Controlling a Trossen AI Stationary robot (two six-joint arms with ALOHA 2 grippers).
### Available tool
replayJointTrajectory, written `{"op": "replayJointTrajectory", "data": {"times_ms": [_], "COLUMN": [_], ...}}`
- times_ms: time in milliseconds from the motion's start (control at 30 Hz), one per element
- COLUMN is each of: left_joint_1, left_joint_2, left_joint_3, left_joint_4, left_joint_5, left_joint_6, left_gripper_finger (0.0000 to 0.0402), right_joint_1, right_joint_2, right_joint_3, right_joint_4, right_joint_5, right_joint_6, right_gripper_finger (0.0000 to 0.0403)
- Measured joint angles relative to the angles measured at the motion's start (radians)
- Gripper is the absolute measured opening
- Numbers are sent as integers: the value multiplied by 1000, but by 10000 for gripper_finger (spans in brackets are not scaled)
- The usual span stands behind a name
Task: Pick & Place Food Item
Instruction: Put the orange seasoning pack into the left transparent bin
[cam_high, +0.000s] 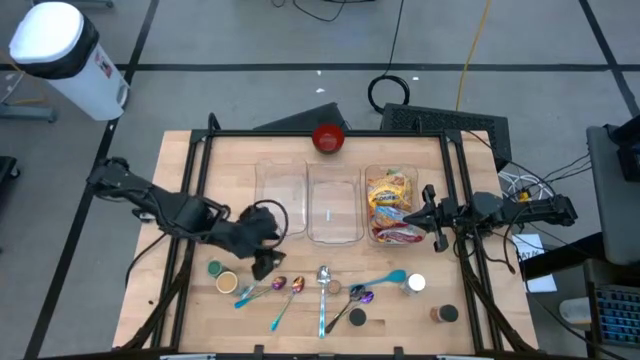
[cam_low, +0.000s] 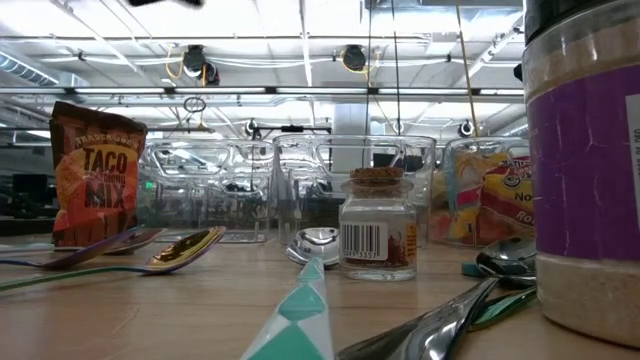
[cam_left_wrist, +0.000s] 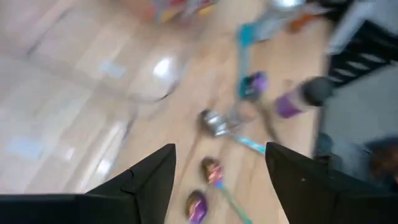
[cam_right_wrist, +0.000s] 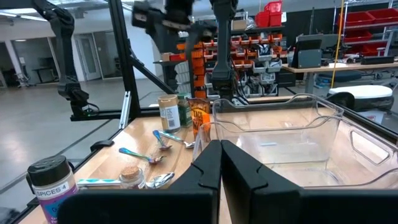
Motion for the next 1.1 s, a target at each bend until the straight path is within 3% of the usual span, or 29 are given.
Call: {"op": "replayJointTrajectory", "data": {"times_ms": [233, 400, 933, 1100], "left_joint_1": [1, 0, -15, -14], "left_joint_2": [48, 49, 49, 49], "left_joint_3": [-36, -111, -223, -225], "left_joint_4": [-265, -293, -260, -261], "left_joint_5": [18, 97, 205, 201], "left_joint_6": [-364, -535, -595, -596], "left_gripper_finger": [257, 257, 256, 221], "right_joint_1": [0, 0, 0, 0], "right_joint_2": [0, 0, 0, 0], "right_joint_3": [0, 0, 0, 0], "right_joint_4": [0, 0, 0, 0], "right_joint_5": [0, 0, 0, 0], "right_joint_6": [0, 0, 0, 0], "right_gripper_finger": [0, 0, 0, 0]}}
